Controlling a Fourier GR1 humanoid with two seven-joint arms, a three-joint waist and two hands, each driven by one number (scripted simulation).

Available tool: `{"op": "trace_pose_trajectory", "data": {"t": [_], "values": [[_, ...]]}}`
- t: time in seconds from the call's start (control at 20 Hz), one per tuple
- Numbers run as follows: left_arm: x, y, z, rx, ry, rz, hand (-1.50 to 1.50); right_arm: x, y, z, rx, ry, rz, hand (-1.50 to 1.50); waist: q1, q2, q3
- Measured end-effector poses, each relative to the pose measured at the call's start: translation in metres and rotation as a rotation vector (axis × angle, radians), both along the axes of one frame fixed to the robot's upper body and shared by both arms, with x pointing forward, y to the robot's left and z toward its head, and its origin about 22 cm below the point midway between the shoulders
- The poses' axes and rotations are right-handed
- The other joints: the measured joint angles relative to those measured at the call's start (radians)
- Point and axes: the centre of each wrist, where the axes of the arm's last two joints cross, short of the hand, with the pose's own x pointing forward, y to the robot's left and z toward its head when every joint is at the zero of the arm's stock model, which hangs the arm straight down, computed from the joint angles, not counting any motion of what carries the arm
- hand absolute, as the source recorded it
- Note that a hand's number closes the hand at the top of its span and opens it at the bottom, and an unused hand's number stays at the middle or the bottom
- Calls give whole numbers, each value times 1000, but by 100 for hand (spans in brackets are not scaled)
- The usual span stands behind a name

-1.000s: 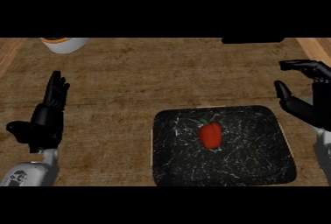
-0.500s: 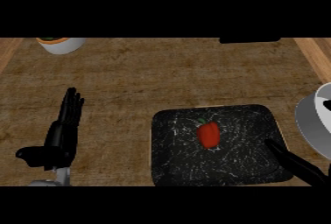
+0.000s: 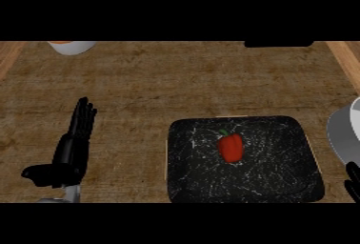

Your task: Pick the bell pepper from the tray and place it in the pot

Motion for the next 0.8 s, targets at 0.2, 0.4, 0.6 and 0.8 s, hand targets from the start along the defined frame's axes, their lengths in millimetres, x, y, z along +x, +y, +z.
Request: {"op": "trace_pose_trajectory", "data": {"t": [0.2, 0.4, 0.6, 0.8], "values": [[3, -2, 1, 3, -8, -18, 0, -17, 4, -3, -142, 210, -52, -150, 12, 6, -2], [1, -9, 0, 0, -3, -28, 0, -16, 22, 6, -221, 354, -112, -150, 28, 8, -1], [7, -8, 1, -2, -4, -29, 0, -2, 55, 10, -246, 444, -141, -150, 32, 7, 1], [7, -7, -5, -1, -1, -28, 0, 22, 84, 9, -270, 506, -155, -150, 30, 5, 3]]}}
